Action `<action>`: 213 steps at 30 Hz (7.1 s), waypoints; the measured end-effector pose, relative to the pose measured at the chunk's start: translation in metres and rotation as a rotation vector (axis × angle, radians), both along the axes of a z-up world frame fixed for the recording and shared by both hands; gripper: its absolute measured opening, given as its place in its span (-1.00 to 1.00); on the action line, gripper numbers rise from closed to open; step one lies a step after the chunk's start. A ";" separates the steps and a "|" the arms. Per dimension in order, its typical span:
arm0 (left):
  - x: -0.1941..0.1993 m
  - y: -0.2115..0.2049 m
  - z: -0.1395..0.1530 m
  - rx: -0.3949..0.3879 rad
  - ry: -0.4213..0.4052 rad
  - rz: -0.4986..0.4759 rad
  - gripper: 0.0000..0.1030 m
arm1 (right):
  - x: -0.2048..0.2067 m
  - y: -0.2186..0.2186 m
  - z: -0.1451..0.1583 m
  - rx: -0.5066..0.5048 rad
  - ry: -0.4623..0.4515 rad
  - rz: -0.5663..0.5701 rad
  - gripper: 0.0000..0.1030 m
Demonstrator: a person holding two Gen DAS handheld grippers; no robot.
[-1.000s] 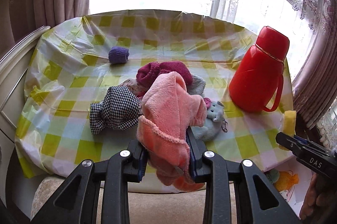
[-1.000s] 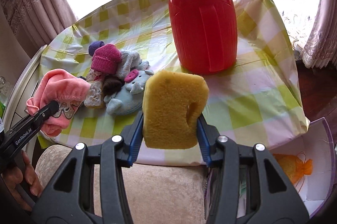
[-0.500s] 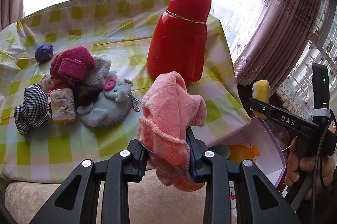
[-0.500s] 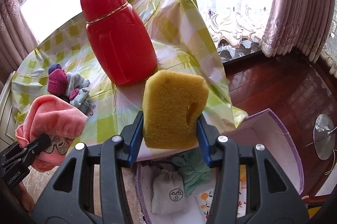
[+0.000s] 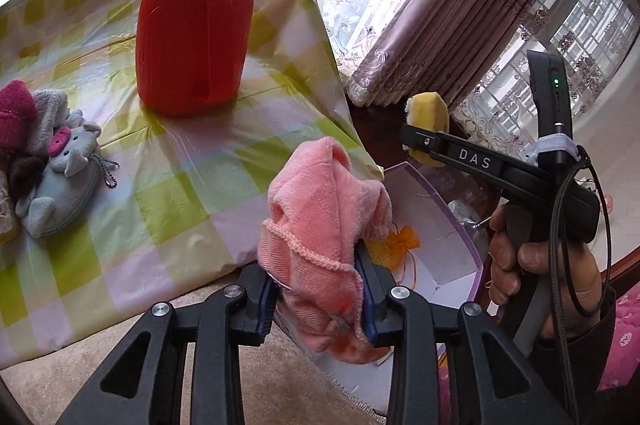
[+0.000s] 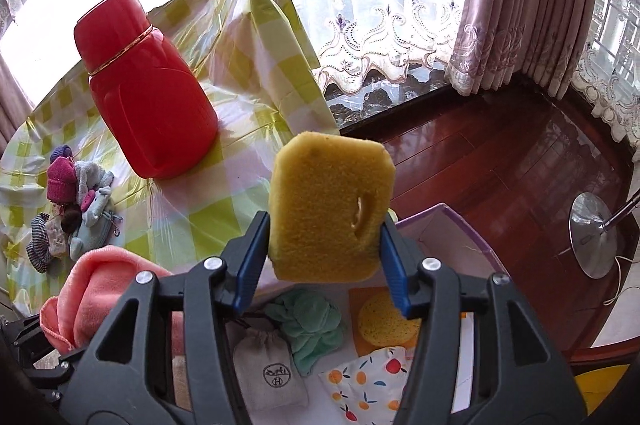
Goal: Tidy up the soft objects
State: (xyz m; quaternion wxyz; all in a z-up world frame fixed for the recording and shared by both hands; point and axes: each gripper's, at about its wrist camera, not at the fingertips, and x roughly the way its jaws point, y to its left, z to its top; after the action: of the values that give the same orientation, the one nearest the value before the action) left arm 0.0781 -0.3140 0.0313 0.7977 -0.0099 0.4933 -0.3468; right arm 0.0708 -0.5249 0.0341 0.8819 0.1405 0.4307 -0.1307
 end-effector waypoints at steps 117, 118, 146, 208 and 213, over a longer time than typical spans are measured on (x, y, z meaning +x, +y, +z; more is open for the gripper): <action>0.053 0.336 -0.027 -0.020 -0.060 0.856 -0.49 | 0.095 0.296 -0.033 -0.007 0.146 0.595 0.86; 0.051 0.336 -0.025 -0.015 -0.072 0.858 -0.49 | 0.101 0.299 -0.037 0.005 0.169 0.580 0.86; 0.017 0.290 0.004 0.015 -0.163 0.774 -0.49 | 0.081 0.274 -0.042 0.066 0.194 0.569 -0.27; -0.026 0.092 0.019 0.023 -0.126 0.232 0.24 | -0.043 0.080 0.007 -0.008 0.115 0.246 0.47; -0.008 0.136 0.017 0.027 -0.130 0.357 0.24 | -0.026 0.114 0.002 -0.009 0.124 0.319 0.47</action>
State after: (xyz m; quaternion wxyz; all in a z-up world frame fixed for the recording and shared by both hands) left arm 0.0704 -0.1779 0.0479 0.8768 -0.0642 0.4356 -0.1931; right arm 0.0449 -0.4114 0.0360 0.8637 0.0578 0.5007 0.0005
